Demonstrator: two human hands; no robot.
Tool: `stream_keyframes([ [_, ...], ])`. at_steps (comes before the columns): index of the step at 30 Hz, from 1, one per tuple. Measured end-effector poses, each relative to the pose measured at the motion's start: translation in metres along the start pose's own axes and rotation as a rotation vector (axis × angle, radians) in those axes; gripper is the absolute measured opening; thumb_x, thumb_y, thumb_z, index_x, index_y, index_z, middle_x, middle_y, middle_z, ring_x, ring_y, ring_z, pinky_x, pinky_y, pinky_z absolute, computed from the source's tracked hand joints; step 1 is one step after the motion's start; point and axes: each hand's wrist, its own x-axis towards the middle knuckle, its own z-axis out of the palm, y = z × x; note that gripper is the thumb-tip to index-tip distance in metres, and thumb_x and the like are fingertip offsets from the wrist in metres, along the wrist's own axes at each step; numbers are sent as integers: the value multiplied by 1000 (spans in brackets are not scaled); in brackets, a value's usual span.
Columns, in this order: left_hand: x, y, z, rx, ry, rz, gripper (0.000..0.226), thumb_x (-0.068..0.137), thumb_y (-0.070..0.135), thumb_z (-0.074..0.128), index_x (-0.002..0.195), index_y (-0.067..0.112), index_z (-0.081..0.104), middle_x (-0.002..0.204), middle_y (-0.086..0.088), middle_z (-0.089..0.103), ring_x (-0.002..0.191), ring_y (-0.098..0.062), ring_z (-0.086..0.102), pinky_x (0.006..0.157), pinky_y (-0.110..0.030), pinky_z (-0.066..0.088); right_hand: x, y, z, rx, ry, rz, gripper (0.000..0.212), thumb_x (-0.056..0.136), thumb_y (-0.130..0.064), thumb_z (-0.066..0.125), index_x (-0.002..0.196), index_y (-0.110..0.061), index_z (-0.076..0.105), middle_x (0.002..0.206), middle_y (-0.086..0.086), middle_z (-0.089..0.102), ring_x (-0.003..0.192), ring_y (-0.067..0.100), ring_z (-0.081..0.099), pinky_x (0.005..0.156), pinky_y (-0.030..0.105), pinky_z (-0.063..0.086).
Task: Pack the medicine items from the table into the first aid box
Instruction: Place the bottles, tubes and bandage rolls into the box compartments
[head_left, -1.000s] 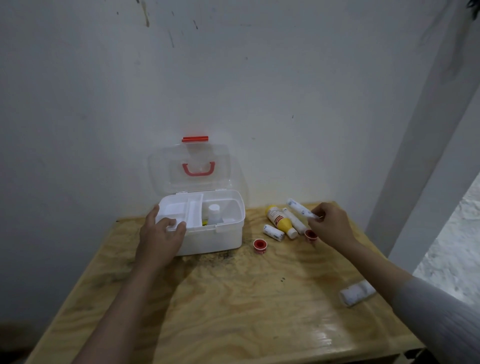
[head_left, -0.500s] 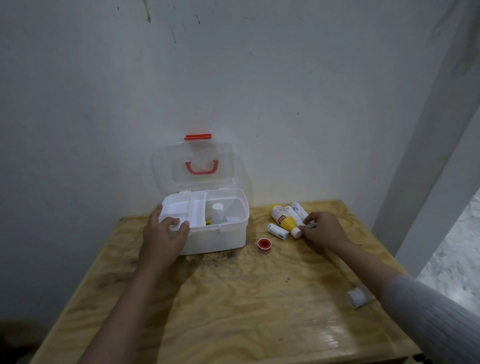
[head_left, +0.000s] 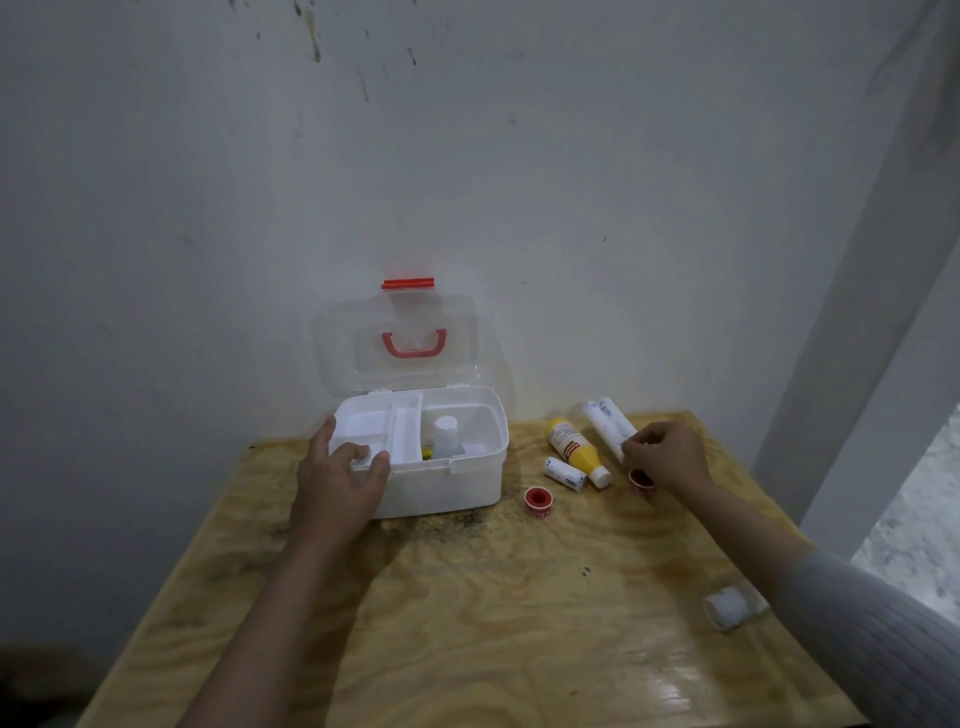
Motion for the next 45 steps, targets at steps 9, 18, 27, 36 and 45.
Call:
stream_keyframes([
  [9,3,-2,3,-6,8,-15,41,88,40,58,115,10,66,156,1,27,138,-27,31,101,-49,42,-6,-80,-23,-44,-81,-524,9,68,-16,77,74,-14,70,88,-2,66,75,14,62,68,28,51],
  [18,4,-3,4,-15,15,-20,43,86,42,59,114,11,66,155,2,28,137,-25,32,99,-47,44,7,-170,5,-670,-472,-903,9,68,-20,67,75,-13,68,87,3,64,76,19,54,67,31,49],
  [27,5,-7,7,-20,24,-10,42,86,43,58,113,12,66,155,4,28,136,-24,33,97,-44,45,15,-186,56,-756,-626,-874,13,69,-15,63,79,-11,70,86,5,68,79,20,58,64,27,47],
  [36,5,-9,10,-42,54,-14,42,85,43,59,113,13,65,154,5,29,134,-23,36,94,-45,49,21,-157,77,-595,-561,-845,29,76,-12,63,103,-21,68,117,5,56,101,22,55,84,37,54],
  [45,4,-8,9,-44,47,-7,40,86,40,58,112,11,66,154,4,29,137,-24,31,96,-49,47,13,-139,48,-415,-330,-872,29,84,-30,64,111,-19,65,115,6,56,102,20,54,76,31,50],
])
